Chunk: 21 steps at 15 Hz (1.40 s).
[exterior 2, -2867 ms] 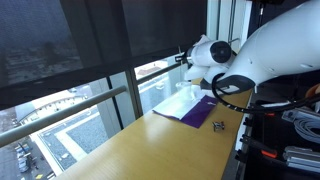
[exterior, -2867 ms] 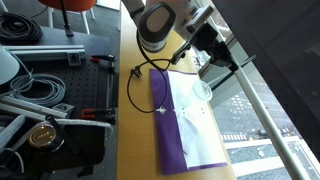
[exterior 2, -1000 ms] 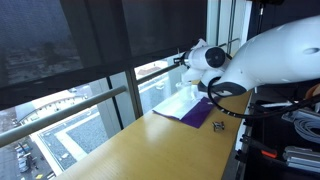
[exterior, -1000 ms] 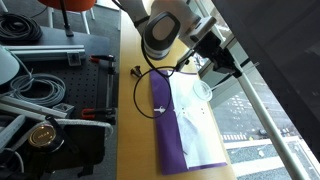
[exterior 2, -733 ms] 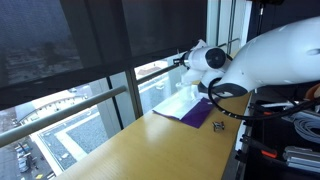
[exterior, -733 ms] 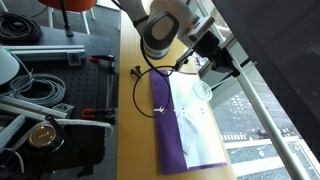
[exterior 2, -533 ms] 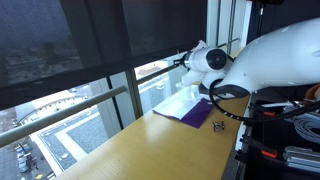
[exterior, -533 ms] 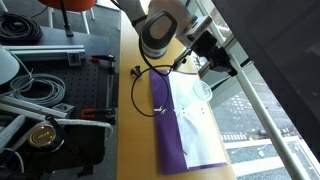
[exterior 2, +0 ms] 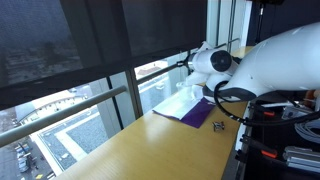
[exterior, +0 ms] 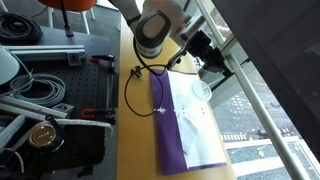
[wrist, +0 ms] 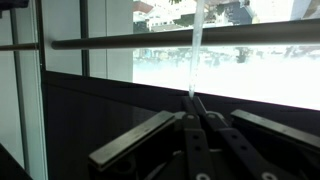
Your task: Lift the straw from the file and put it in the cup
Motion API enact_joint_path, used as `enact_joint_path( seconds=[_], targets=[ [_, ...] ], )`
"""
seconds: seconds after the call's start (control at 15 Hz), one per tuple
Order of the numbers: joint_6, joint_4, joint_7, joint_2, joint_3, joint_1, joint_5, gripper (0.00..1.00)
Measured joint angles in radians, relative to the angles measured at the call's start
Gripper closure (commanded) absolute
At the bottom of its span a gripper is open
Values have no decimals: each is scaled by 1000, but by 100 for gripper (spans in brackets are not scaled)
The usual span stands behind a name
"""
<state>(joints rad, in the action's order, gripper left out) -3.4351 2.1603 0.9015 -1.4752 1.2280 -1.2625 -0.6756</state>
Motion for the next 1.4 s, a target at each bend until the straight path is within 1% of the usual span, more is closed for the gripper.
enact_joint_path(
  seconds=[0.07, 0.13, 0.2, 0.27, 0.4, 0.8, 0.93, 1.07, 1.2, 1.4],
  targets=[
    [0, 3, 2, 0, 0, 0, 0, 74],
    [0, 5, 3, 0, -1, 0, 0, 73],
    [0, 7, 5, 0, -1, 0, 0, 68],
    [0, 7, 5, 0, -1, 0, 0, 60],
    [0, 7, 7, 0, -1, 0, 0, 46],
    [0, 7, 11, 0, -1, 0, 0, 2],
    [0, 10, 11, 0, 2, -4, 0, 0],
    [15, 21, -32, 11, 2, -12, -1, 0],
    [60, 42, -114, 50, 4, -23, 11, 0],
    [120, 84, -255, 169, 21, -36, 78, 0]
  ],
)
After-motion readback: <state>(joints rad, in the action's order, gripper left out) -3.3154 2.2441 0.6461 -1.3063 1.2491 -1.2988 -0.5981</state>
